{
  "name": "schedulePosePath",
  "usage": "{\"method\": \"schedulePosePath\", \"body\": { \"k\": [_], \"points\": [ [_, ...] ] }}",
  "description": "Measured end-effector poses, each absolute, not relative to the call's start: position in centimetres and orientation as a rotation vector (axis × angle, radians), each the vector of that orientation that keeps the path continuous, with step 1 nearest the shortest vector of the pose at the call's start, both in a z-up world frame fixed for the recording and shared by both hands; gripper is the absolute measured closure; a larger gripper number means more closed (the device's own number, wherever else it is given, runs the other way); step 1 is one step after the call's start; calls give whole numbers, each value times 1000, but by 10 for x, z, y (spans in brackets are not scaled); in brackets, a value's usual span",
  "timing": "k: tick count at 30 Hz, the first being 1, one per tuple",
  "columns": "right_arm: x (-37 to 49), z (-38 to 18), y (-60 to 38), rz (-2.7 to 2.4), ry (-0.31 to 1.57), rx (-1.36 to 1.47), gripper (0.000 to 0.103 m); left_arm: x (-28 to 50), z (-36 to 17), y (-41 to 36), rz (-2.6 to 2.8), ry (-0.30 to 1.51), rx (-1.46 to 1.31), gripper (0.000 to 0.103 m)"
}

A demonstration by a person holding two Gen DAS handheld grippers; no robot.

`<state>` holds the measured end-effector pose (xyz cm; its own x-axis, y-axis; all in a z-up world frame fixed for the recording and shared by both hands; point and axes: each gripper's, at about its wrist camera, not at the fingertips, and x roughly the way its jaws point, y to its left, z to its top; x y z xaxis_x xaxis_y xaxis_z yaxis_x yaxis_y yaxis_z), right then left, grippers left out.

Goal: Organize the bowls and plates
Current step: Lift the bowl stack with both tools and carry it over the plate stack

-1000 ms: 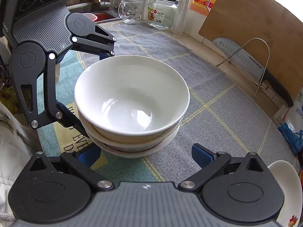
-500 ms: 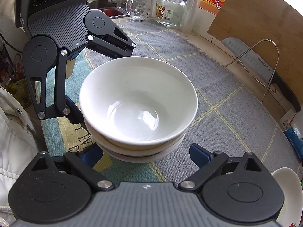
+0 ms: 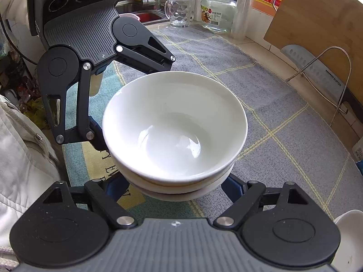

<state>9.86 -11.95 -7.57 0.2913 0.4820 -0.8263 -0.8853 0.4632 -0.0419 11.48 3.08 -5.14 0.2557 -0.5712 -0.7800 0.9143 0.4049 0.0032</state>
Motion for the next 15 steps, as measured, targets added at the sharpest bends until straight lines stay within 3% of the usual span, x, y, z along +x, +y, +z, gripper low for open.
{"method": "schedulePosePath", "body": {
  "k": [15],
  "points": [
    [104, -77, -122, 1009, 876, -546, 12, 126, -54, 24, -1155, 818, 534, 19]
  ]
}}
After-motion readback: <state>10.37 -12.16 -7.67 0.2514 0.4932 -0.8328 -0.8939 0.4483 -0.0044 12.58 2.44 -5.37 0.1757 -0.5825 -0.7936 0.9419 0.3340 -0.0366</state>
